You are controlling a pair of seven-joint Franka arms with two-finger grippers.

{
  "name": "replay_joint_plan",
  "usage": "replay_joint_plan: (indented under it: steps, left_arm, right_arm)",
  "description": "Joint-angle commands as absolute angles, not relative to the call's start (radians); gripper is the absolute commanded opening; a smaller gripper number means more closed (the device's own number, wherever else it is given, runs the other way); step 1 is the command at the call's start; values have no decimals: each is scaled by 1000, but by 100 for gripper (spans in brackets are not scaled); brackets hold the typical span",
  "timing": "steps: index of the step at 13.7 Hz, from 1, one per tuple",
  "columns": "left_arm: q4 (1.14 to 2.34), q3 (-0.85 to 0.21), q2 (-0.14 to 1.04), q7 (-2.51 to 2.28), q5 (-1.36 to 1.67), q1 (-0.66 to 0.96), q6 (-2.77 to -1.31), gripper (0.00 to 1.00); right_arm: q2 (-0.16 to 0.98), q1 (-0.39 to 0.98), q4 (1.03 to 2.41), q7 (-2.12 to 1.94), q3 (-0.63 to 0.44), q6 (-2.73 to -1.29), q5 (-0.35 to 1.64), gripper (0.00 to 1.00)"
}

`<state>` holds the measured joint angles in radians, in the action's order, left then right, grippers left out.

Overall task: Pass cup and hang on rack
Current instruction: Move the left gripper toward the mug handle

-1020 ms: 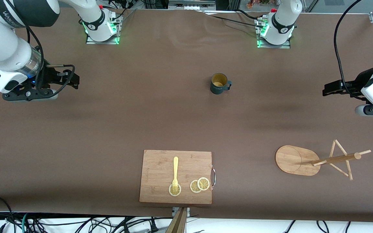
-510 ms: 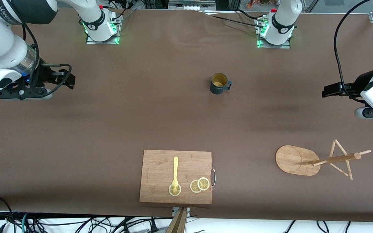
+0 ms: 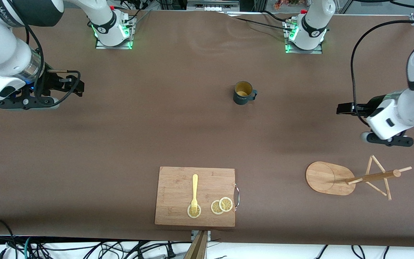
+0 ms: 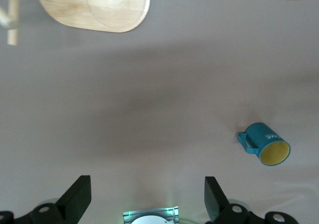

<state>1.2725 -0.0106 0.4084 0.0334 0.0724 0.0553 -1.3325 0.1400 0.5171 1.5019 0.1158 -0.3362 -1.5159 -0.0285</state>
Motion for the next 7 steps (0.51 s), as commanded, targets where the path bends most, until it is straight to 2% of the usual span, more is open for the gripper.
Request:
replay_joint_plan:
  steps: [1,4,7]
  left_arm:
    - [1282,-3,423,125,87,71,-1322,100]
    - [1369,-6,411,230,90,89,-1359,100]
    - [1533,-58,359,369,95,89,-1472,100]
  right_arm:
    - [140,331,1482,124,-165,-1503,-12,100]
    - [140,181,1482,126,-20,-1505,-14,100]
    - [143,128,1482,126,12,-1505,-12,100]
